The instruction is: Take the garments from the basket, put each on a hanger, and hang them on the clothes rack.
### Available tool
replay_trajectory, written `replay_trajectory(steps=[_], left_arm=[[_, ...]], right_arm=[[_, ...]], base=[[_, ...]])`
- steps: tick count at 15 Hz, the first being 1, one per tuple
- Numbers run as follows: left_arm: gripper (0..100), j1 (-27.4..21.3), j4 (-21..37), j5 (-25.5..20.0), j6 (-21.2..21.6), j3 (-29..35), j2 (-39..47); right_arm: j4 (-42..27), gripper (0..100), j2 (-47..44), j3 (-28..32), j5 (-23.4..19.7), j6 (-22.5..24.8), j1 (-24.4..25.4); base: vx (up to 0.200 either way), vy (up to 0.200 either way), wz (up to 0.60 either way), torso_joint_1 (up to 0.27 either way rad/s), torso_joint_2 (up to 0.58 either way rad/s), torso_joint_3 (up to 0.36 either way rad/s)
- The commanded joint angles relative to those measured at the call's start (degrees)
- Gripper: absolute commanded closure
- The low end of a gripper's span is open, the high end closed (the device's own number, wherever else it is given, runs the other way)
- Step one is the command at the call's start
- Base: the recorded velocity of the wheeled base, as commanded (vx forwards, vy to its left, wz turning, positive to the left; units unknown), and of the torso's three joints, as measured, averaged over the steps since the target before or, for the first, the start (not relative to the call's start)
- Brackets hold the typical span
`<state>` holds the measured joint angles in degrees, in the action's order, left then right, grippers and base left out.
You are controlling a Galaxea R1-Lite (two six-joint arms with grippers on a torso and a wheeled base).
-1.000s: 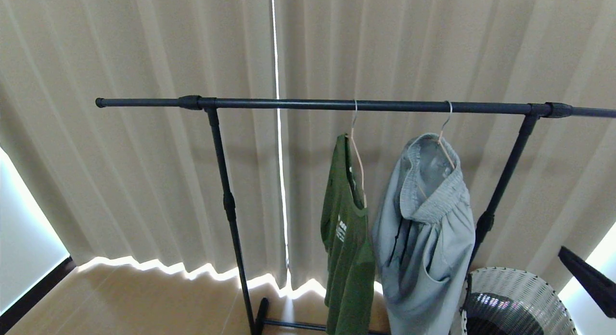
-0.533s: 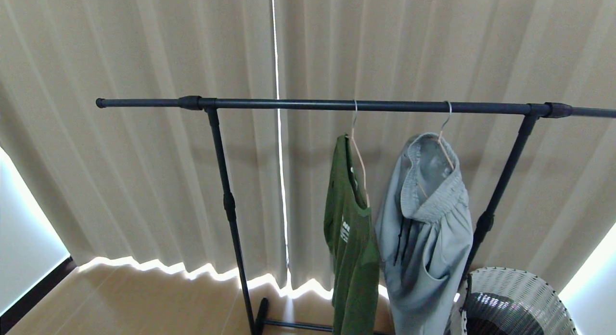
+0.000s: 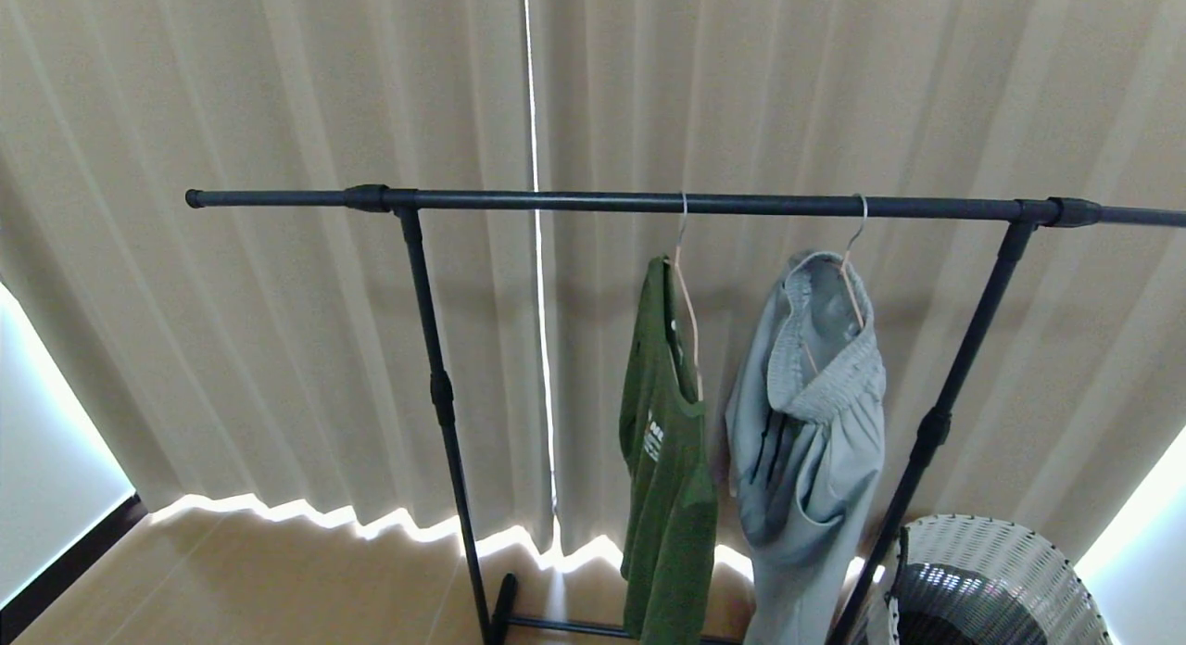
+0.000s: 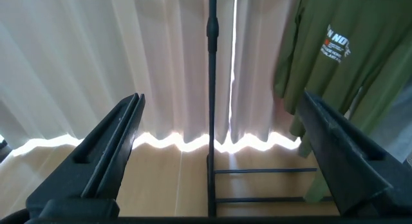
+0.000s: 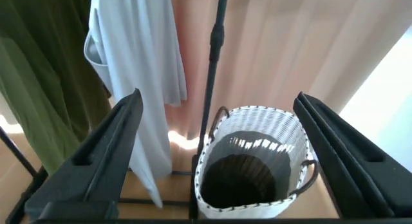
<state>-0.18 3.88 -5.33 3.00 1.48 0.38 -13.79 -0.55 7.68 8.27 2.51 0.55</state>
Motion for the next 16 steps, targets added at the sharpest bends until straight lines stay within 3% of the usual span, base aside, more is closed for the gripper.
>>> replay_trajectory(steps=[1,5,6,10,16], left_arm=[[0,0.0,0.0,0.0,0.0,0.0,0.1],[0,0.0,0.0,0.0,0.1,0.0,0.1],[0,0.0,0.0,0.0,0.1,0.0,0.1],[0,0.0,0.0,0.0,0.0,0.0,0.1],[0,0.0,0.0,0.1,0.1,0.0,0.1]], right_arm=[[0.1,0,0.3,0.0,-0.1,-0.2,0.0],[2.8,0,0.3,-2.5,-0.5,-6.1,0.0],[6.8,0,0.3,-4.4,-0.8,-5.5,0.0],[8.1,0,0.3,-5.0,-4.9,-3.5,-0.1],[8.1,0,0.3,-5.0,-4.9,-4.0,-0.1]], base=[[0.000,0.000,0.00,0.000,0.00,0.000],[0.000,0.000,0.00,0.000,0.00,0.000],[0.000,0.000,0.00,0.000,0.00,0.000],[0.000,0.000,0.00,0.000,0.00,0.000],[0.000,0.000,0.00,0.000,0.00,0.000]])
